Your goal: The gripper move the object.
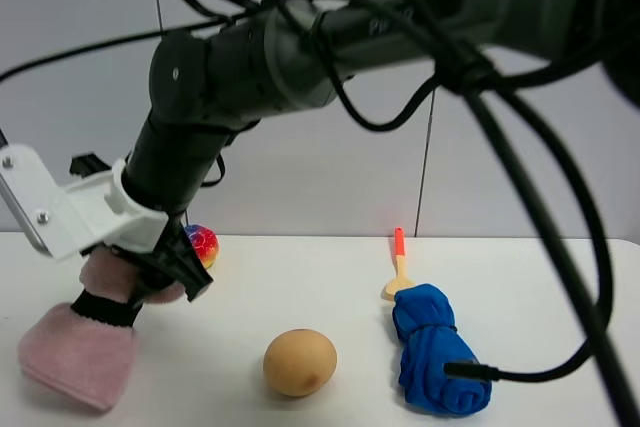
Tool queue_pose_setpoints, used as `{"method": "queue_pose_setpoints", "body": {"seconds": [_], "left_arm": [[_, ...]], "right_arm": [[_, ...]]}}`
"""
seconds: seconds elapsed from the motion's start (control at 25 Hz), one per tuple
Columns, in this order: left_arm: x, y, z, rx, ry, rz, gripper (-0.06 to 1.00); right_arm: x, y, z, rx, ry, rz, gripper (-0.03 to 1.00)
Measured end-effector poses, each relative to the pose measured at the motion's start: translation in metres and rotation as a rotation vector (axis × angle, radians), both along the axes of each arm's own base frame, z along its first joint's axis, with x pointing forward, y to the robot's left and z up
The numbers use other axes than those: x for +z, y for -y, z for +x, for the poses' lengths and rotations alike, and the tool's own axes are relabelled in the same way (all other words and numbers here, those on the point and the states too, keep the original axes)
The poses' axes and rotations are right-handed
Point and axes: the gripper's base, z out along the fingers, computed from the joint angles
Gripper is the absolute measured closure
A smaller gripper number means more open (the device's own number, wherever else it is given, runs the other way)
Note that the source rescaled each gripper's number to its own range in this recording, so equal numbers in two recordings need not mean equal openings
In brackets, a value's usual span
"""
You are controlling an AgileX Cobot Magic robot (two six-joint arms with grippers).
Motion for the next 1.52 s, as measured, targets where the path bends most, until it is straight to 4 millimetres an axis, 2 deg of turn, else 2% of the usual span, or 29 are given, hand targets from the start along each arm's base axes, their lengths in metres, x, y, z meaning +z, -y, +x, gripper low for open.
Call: {"method": "queue_pose_setpoints", "body": {"seconds": [0.12,0.24,0.32,0.72,0.88,1.08,1.2,1.36,1.52], "left_arm": [[0.000,0.000,0.000,0.000,0.000,0.000,-0.06],[0.000,0.000,0.000,0.000,0.000,0.000,-0.06],[0.000,0.000,0.000,0.000,0.000,0.000,-0.06],[0.000,0.000,0.000,0.000,0.000,0.000,-0.06],[0.000,0.000,0.000,0.000,0.000,0.000,-0.06],[0.000,0.000,0.000,0.000,0.000,0.000,-0.06],[0.000,0.000,0.000,0.000,0.000,0.000,-0.06],[0.000,0.000,0.000,0.000,0.000,0.000,-0.06],[0.000,0.000,0.000,0.000,0.000,0.000,-0.06]], "right_arm": [[0.044,0.005,-0.003,-0.050,0.023,0.094,0.29],[0.088,0.013,-0.008,-0.102,0.046,0.185,0.24],[0.110,0.020,-0.011,-0.132,0.068,0.218,0.24],[0.175,0.044,-0.024,-0.277,0.052,0.368,0.23],[0.214,0.061,-0.038,-0.338,0.025,0.477,0.23],[0.277,0.098,-0.059,-0.521,-0.078,0.718,0.23],[0.301,0.125,-0.067,-0.712,-0.145,0.810,0.23],[0.323,0.170,-0.072,-1.037,-0.138,0.901,0.23],[0.336,0.214,-0.078,-1.371,-0.092,0.978,0.24]]}}
